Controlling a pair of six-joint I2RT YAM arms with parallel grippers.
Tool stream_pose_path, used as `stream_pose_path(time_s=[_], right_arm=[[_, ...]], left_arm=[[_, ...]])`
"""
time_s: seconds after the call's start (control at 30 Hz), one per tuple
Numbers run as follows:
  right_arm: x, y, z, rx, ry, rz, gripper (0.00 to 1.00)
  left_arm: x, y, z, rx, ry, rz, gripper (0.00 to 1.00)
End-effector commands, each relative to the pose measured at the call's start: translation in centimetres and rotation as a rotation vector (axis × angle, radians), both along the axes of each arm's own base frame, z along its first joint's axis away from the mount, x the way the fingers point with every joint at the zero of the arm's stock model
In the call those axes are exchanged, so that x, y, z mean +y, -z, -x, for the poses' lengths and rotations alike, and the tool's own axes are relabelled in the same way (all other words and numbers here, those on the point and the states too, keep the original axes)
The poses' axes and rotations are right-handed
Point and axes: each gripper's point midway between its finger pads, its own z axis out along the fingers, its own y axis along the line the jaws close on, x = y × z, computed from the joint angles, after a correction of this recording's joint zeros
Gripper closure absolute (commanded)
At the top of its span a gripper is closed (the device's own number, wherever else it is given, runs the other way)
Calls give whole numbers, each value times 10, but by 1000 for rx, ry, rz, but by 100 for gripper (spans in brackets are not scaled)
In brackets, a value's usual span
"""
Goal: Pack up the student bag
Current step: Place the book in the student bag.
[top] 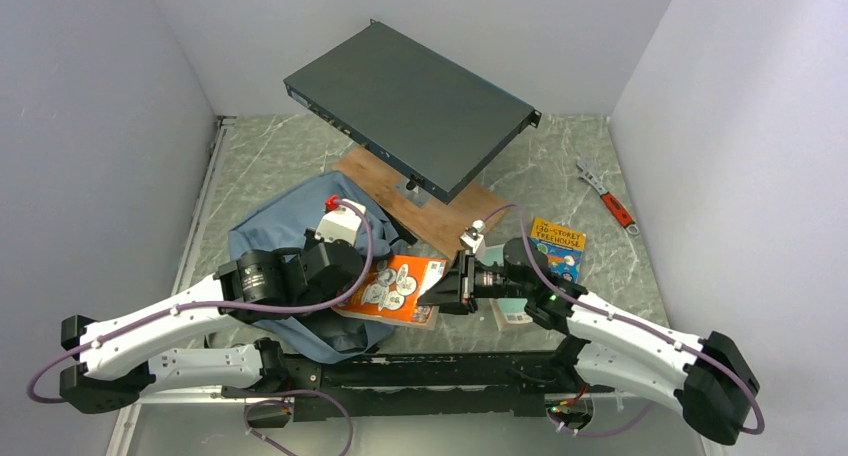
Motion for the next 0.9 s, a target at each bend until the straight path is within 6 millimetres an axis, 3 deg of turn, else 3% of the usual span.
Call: stream_pose_path(time_s=[0.0,0.2,0.27,0.37,0.53,0.67,0.87], right_arm=[[9,-91,6,-161,-73,-294,100],[-1,-127,12,-231,-53,-370,100],[-4,-130,10,-248,-26,-353,100],[-2,-118,4,-232,-4,-312,100],[12,-75,-13,-195,48,-241,100],[29,-65,-25,-267,118,-207,100],[47,-42,-54,-344,270,-128,100]], left_arm=[[-22,-24,-8,-64,21,139,100],[-14,-15,-8,-59,-9,106,100],[-12,-13,-8,-54,-24,103,100],[-13,-14,-5,-36,-23,119,100],[-14,-25,-1,-19,-51,212,100],[-22,-31,6,37,-79,325,100],[-58,-49,18,96,26,519,100]])
